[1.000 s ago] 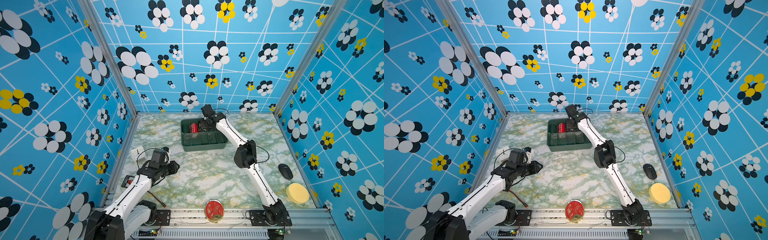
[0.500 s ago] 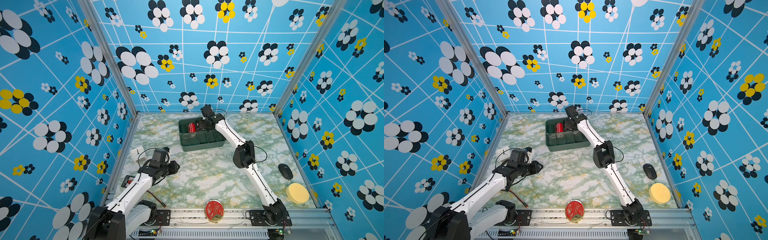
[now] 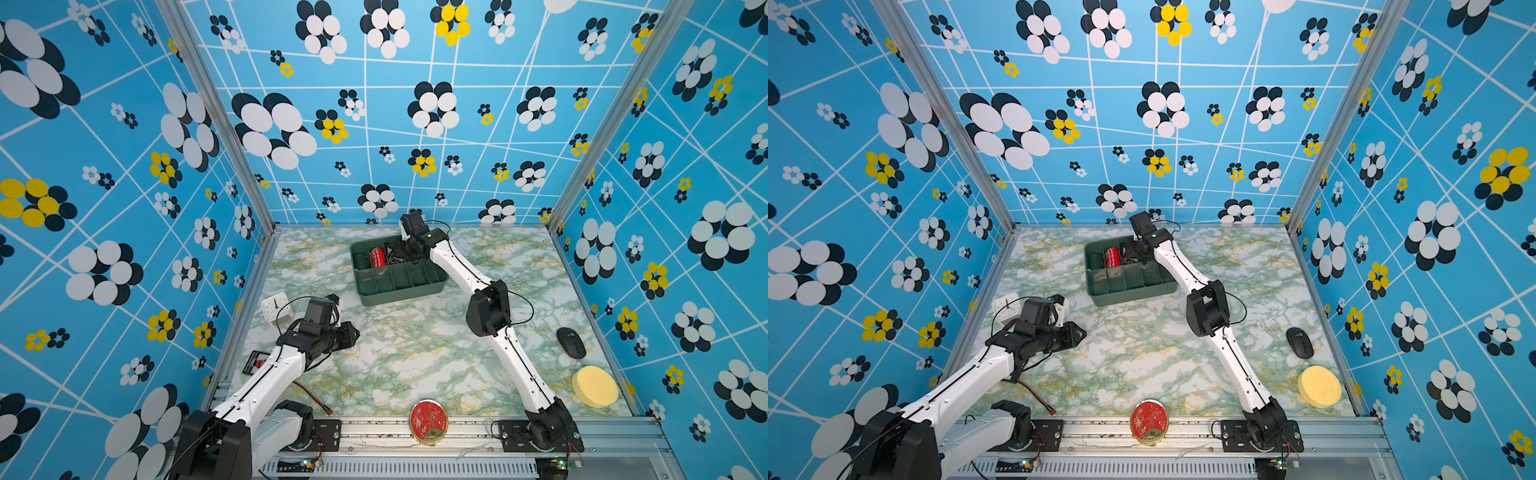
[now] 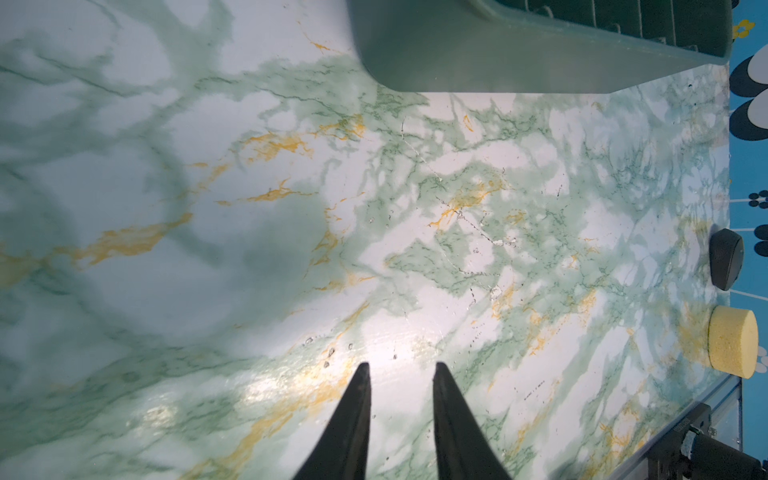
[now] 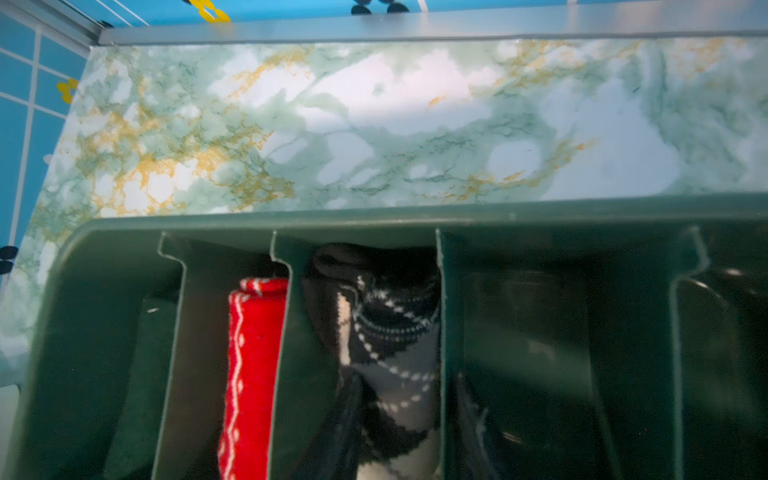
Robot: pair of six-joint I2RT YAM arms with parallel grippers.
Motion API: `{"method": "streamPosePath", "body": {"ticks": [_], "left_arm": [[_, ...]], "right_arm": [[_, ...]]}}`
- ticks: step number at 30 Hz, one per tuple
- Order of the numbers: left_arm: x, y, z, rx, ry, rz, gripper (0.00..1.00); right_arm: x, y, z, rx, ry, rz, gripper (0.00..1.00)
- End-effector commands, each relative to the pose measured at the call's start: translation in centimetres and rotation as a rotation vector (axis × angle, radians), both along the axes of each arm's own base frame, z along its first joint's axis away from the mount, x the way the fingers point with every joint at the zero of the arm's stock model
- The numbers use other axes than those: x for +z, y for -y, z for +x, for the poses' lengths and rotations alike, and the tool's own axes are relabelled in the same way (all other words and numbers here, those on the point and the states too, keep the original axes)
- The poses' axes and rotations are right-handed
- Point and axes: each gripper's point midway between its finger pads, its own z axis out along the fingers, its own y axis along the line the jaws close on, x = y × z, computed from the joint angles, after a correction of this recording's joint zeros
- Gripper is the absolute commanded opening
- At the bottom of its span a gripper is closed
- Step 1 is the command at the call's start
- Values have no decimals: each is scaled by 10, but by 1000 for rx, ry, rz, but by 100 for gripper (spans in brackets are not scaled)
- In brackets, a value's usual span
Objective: Roll the socks
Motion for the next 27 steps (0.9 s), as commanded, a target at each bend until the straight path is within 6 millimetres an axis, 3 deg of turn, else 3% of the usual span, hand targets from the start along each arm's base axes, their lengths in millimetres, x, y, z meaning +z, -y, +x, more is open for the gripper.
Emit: {"method": "streamPosePath", "body": {"ticks": [1, 4, 9, 14, 18, 27], "left_arm": [[17, -1, 7, 0, 57, 14, 29], [20, -5, 6, 15, 73, 22, 29], [29, -16, 5, 58, 132, 49, 31], [32, -25, 1, 97, 173, 63, 31], [33, -31, -3, 131, 207, 65, 30], [34, -36, -6, 151, 241, 66, 31]], "right_arm": [[64, 1, 7, -44, 134, 58, 40], [97, 14, 5, -86, 217, 82, 42], [169, 39, -18, -104, 426, 206, 46], [197, 77, -48, -120, 472, 195, 46], [176, 126, -78, -162, 450, 65, 48], [94, 277, -144, -405, 323, -130, 57]]}}
